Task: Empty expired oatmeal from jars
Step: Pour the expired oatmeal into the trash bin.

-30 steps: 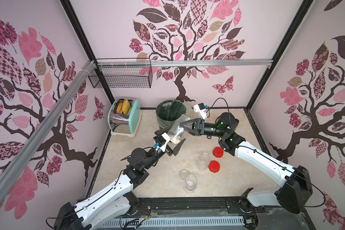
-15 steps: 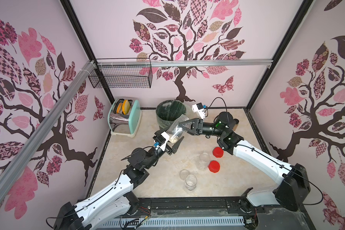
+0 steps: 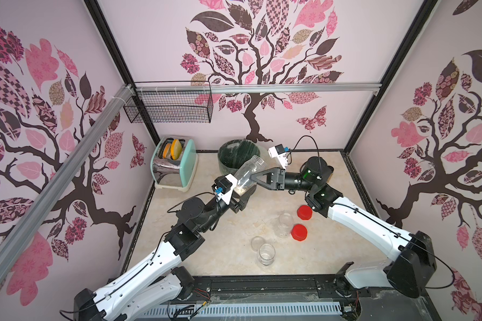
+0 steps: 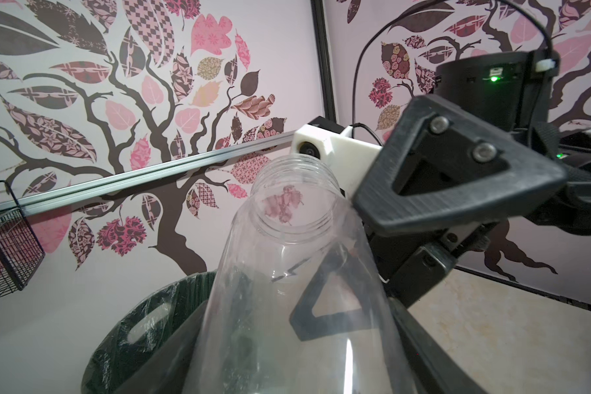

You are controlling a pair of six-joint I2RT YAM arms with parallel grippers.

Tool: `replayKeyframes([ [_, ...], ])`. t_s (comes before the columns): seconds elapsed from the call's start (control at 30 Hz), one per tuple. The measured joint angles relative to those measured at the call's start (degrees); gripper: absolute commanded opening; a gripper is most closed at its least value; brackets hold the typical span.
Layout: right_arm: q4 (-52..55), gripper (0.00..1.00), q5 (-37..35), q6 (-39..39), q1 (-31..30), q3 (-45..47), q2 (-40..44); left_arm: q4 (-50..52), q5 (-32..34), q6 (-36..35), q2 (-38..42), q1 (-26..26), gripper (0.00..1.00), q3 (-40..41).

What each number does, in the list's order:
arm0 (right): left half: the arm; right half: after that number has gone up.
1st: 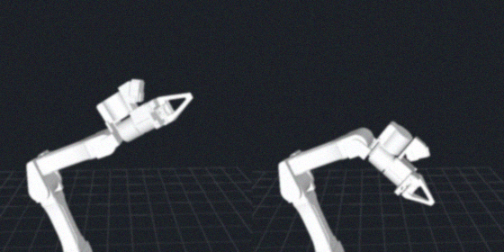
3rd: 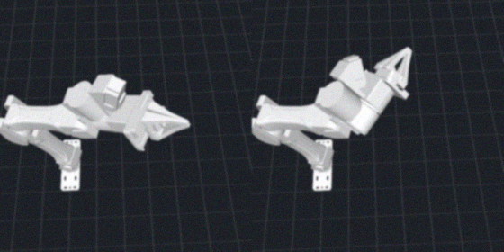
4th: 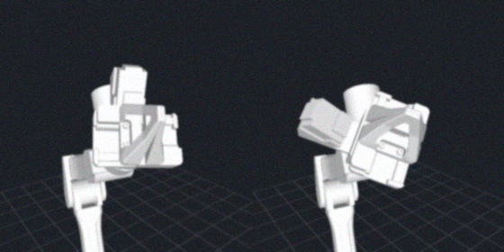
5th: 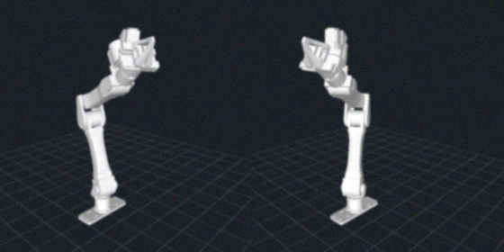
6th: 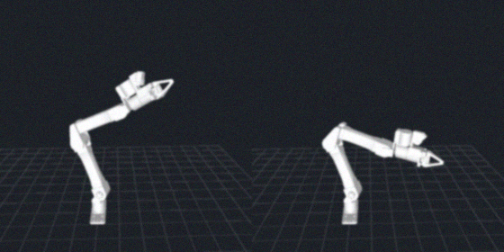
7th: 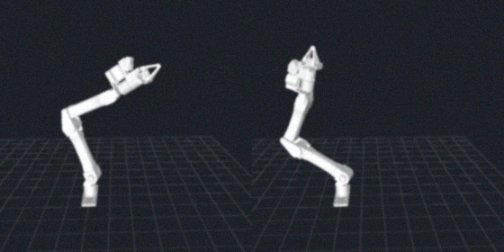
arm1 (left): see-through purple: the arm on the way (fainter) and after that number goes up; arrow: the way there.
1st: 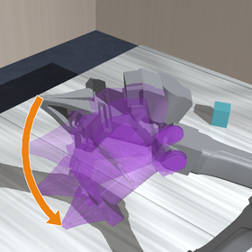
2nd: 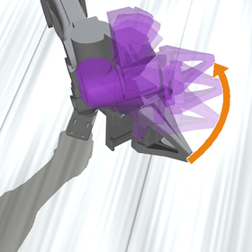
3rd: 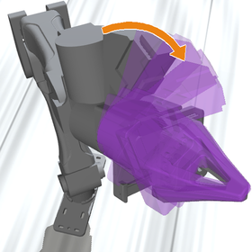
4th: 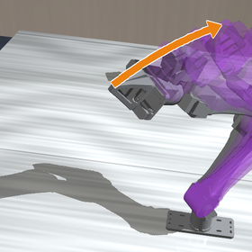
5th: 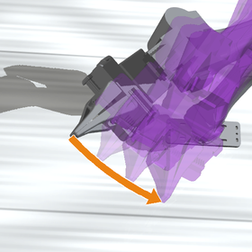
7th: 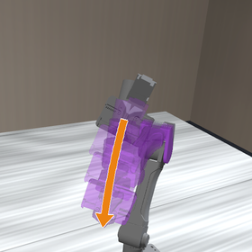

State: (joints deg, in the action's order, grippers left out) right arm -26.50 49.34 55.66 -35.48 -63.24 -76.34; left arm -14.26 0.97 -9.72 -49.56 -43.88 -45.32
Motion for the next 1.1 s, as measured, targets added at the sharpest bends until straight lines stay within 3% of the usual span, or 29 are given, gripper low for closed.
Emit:
replayKeyframes([
  [0.17, 7.65, 1.00, -2.38, -8.24, 0.39, 2.56, 5.84, 11.08, 4.13, 2.32, -1.57, 0.04, 0.00, -7.96],
  [0.33, 16.11, 1.00, -9.31, -19.28, 0.37, 4.37, 9.57, 24.68, 5.86, 6.23, -7.56, 2.45, 0.00, -18.47],
  [0.5, 22.51, 1.00, -18.27, -30.32, 0.37, 3.63, 9.01, 40.63, 6.05, 12.09, -18.51, 8.26, 0.00, -32.63],
  [0.63, 25.09, 1.00, -25.03, -37.66, 0.42, 0.74, 5.40, 49.75, 6.47, 14.80, -24.90, 9.20, 0.00, -39.30],
  [0.8, 24.55, 1.00, -29.51, -42.01, 0.76, -0.48, 1.31, 57.18, 4.79, 17.27, -30.86, 11.72, 0.00, -44.98],
  [1.1, 23.43, 1.00, -30.03, -44.37, 1.27, -0.48, -3.72, 61.68, 2.78, 19.32, -39.21, 14.43, 0.00, -52.52],
])
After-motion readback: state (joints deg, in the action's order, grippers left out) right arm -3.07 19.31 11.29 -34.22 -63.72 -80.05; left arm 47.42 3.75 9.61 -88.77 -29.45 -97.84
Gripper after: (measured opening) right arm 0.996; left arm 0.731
